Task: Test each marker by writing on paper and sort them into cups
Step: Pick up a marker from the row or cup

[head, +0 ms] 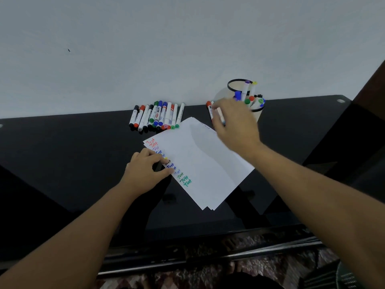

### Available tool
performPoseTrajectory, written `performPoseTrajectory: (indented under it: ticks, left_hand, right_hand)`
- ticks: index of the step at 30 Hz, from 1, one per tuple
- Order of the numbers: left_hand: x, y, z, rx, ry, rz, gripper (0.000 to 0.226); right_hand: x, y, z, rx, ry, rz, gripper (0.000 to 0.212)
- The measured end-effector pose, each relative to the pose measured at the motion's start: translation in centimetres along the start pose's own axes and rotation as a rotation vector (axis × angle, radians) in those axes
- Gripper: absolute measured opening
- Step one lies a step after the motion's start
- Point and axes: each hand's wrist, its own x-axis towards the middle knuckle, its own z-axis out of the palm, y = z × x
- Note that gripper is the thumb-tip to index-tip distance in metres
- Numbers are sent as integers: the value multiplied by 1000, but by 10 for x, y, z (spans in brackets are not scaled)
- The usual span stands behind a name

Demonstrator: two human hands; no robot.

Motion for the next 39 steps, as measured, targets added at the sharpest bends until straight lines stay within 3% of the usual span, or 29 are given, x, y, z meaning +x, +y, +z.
performPoseTrajectory:
  ticks: [3,7,12,19,28,34,36,39]
  left_hand:
    - [6,-5,-3,-37,-25,56,37]
    - [2,-13,10,-84,107,84,42]
    - [4,-14,10,-107,120,72,45]
    - [5,-13,12,-116,126,56,46]
    - [6,-12,12,-99,109,48,49]
    - [5,-12,12,-108,118,38,50]
    - [6,-12,12,-97,116,39,50]
    - [6,-12,11,-98,111,41,50]
  right_hand:
    - [-17,-11,28,47,-297,48,21]
    - [-17,0,60,-15,-608,176,43]
    - [7,13,78,-195,-668,219,51]
    - [29,17,93,-337,-792,334,45]
    - [26,20,98,-331,-699,322,44]
    - [31,25,104,-341,-774,319,45]
    - [31,26,105,-331,-712,304,42]
    - [24,25,103,-232,-456,261,25]
